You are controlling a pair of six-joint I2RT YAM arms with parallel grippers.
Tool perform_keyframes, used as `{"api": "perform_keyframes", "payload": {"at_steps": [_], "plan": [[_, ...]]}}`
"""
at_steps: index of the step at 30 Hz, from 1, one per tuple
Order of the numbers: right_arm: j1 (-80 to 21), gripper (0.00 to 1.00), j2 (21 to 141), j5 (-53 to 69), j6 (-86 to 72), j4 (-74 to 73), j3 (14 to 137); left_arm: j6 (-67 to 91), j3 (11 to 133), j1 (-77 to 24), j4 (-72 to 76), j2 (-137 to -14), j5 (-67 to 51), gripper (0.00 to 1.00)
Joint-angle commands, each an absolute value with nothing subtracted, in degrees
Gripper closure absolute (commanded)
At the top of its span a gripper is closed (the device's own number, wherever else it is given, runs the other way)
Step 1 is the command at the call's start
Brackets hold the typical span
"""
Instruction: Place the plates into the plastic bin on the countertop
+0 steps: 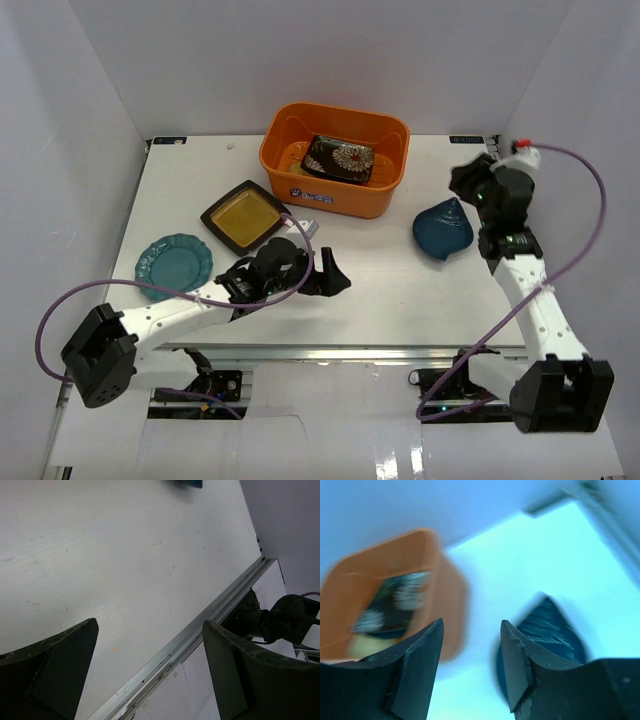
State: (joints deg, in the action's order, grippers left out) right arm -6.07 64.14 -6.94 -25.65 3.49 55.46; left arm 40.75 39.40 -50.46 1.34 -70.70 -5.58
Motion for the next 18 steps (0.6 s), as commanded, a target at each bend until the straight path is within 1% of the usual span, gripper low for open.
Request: {"api": "perform_keyframes", "payload": {"at_steps": [1, 2, 4, 6, 10, 13, 15, 16, 18], "plan": [[3.76, 0.43, 58.91, -9.75, -32.34, 7.21, 39.7, 35.34, 41.48, -50.71, 1.68, -62.95, -1.68, 0.03], [5.78, 0.35, 56.28, -10.28, -32.87, 7.29, 37.29, 34.38, 41.66, -50.71, -1.03, -61.28, -1.06, 0.02], [11.48, 0.32, 55.02, -8.62, -33.75, 7.3, 33.68, 31.83, 41.84, -50.71, -4.2, -56.37, 1.12, 0.02], [13.87, 0.3, 54.67, -8.08, -34.36, 7.56, 30.07, 30.24, 42.36, -50.71, -8.34, -53.28, 3.69, 0.02], [14.59, 0.3, 59.66, -7.04, -33.4, 9.57, 28.21, 26.38, 44.47, -50.63, -15.28, -46.08, 6.59, 0.02], [14.85, 0.3, 66.43, -4.92, -34.01, 10.98, 28.83, 23.04, 45.61, -50.63, -19.59, -42.73, 9.05, 0.02], [15.38, 0.32, 71.09, -3.44, -35.67, 15.71, 27.96, 21.19, 45.09, -50.63, -21.7, -39.39, 12.54, 0.02], [15.47, 0.33, 72.67, -2.82, -36.81, 17.91, 27.69, 20.92, 44.48, -50.63, -22.14, -38.33, 13.87, 0.02], [15.56, 0.42, 78.38, -0.8, -38.14, 18.81, 29.78, 20.57, 42.12, -50.71, -22.15, -35.78, 15.9, 0.02]]}}
